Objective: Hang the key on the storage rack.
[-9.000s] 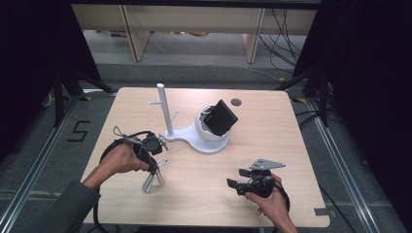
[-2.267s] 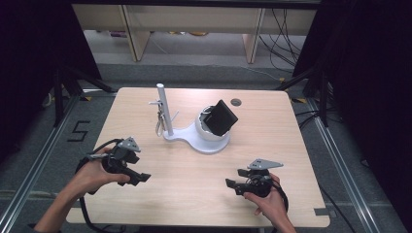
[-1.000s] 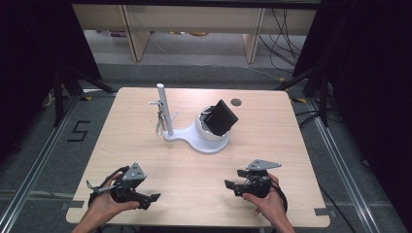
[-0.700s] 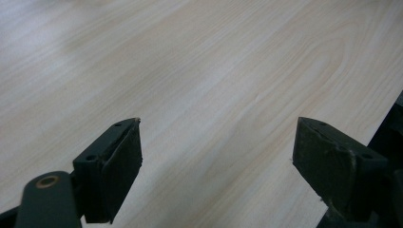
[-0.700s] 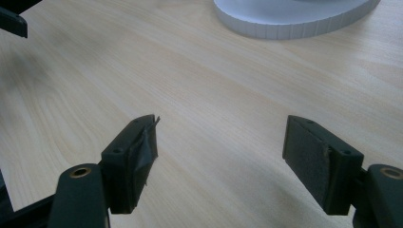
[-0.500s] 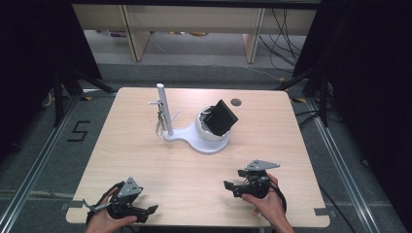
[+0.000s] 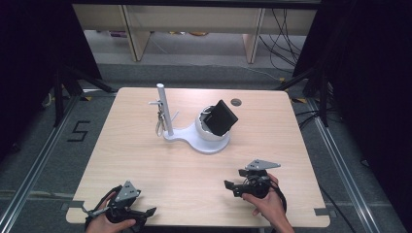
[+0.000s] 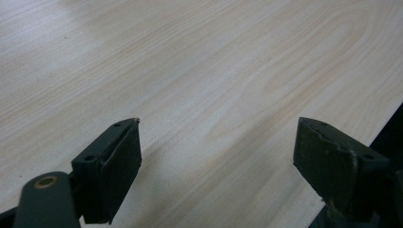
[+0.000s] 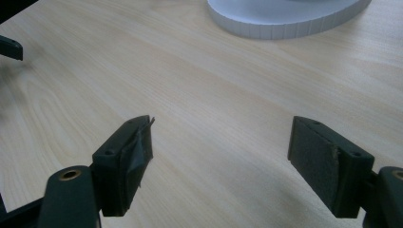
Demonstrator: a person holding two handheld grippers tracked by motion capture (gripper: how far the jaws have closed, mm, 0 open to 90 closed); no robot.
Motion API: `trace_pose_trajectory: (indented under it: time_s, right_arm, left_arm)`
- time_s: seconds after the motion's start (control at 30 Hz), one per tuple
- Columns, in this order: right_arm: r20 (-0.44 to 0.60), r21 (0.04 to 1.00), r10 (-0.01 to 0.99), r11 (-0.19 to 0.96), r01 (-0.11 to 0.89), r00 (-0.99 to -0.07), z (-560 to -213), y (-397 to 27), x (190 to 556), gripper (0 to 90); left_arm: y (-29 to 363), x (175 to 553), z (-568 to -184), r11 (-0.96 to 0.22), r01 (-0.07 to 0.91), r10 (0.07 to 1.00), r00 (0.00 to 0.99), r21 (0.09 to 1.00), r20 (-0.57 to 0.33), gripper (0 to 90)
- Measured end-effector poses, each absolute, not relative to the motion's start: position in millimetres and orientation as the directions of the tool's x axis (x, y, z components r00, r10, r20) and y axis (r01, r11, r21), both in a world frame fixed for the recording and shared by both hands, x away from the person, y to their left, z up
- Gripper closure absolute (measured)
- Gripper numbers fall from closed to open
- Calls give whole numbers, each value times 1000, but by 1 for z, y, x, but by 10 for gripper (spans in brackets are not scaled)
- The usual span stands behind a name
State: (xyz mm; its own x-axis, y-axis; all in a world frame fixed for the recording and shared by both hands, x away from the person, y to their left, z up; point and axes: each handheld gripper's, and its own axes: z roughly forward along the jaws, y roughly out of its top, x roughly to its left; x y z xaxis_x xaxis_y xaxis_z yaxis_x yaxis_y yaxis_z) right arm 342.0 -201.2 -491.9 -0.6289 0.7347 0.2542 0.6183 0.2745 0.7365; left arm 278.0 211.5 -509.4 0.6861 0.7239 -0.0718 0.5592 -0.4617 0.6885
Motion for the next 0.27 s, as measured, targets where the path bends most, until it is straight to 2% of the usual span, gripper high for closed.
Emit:
trace_pose_trajectory:
  time_s: [0.27]
  right_arm:
    - [231,747,729,291,598,-644,-492,-203,343,243]
  left_arm:
    - [212,279,-509,-455,552,726,685,699,-69,155]
